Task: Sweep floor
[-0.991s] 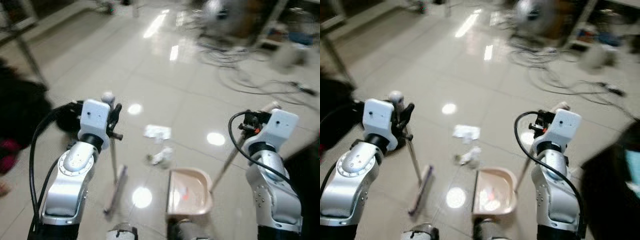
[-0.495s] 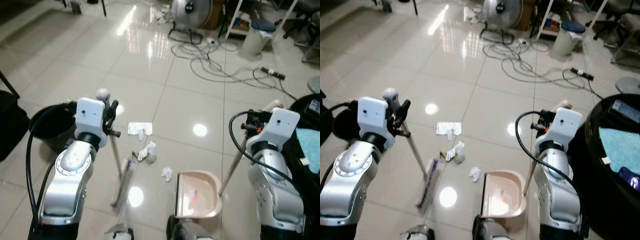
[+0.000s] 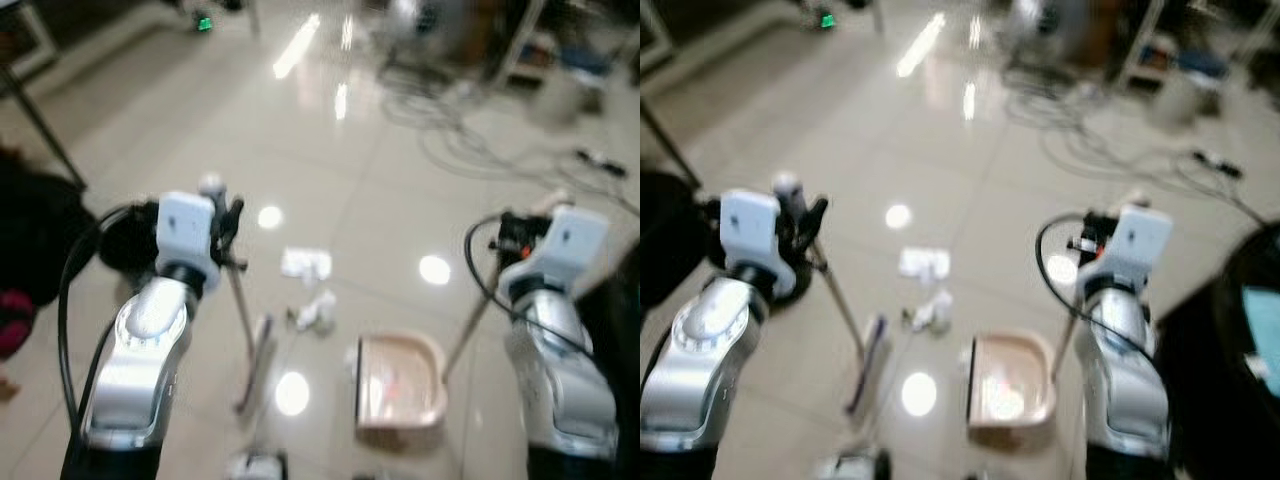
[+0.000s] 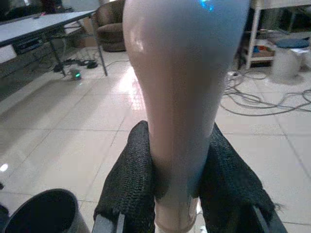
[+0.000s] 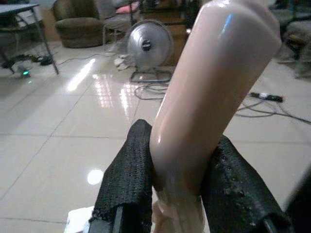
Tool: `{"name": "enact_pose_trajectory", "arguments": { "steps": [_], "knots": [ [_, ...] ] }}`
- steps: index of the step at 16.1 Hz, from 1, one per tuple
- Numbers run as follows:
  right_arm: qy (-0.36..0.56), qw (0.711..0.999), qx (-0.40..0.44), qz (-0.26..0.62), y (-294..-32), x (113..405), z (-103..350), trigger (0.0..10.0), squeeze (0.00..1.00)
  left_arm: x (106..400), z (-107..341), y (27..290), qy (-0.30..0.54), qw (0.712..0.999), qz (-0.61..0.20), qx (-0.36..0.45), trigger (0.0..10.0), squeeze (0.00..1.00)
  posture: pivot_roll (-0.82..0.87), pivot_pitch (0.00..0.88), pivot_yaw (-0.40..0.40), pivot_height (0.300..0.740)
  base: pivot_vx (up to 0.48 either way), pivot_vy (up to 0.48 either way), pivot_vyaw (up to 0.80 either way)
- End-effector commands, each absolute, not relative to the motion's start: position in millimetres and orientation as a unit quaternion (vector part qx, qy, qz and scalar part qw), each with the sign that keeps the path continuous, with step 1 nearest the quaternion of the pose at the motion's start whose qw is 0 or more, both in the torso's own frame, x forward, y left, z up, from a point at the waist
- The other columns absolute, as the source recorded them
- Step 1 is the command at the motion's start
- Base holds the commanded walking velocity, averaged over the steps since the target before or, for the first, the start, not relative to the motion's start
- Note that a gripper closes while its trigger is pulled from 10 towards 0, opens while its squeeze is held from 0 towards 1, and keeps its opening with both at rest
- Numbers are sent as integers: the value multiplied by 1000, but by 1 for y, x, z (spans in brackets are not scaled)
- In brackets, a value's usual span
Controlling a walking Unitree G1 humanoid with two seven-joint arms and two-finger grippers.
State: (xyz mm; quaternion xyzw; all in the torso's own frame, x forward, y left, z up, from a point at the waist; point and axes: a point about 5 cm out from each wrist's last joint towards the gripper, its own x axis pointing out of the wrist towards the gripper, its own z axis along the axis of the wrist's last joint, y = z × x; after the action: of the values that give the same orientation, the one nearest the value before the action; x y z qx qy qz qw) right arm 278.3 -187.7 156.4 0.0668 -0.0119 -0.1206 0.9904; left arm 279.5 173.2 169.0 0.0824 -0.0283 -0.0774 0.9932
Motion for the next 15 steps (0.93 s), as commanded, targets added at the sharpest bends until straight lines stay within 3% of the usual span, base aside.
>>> {"name": "enact_pose_trajectory", "arguments": {
  "steps": [1,4,10,15],
  "knots": [
    [-35,989,85,-117,-186,276,165,10000,0,280,176,173,-44,992,-78,94,10000,0,144,148,-30,740,289,0,-719],
    [-30,989,85,-116,-183,273,161,10000,0,278,176,176,-44,992,-76,93,10000,0,149,148,-28,740,89,0,-725],
    [-33,987,85,-132,-186,272,160,10000,0,279,177,181,-47,991,-83,94,10000,0,145,135,-13,740,0,0,0],
    [-42,988,52,-140,-197,284,159,10000,0,281,167,169,-29,992,-99,66,10000,0,124,151,6,740,0,0,0]
  ]
}}
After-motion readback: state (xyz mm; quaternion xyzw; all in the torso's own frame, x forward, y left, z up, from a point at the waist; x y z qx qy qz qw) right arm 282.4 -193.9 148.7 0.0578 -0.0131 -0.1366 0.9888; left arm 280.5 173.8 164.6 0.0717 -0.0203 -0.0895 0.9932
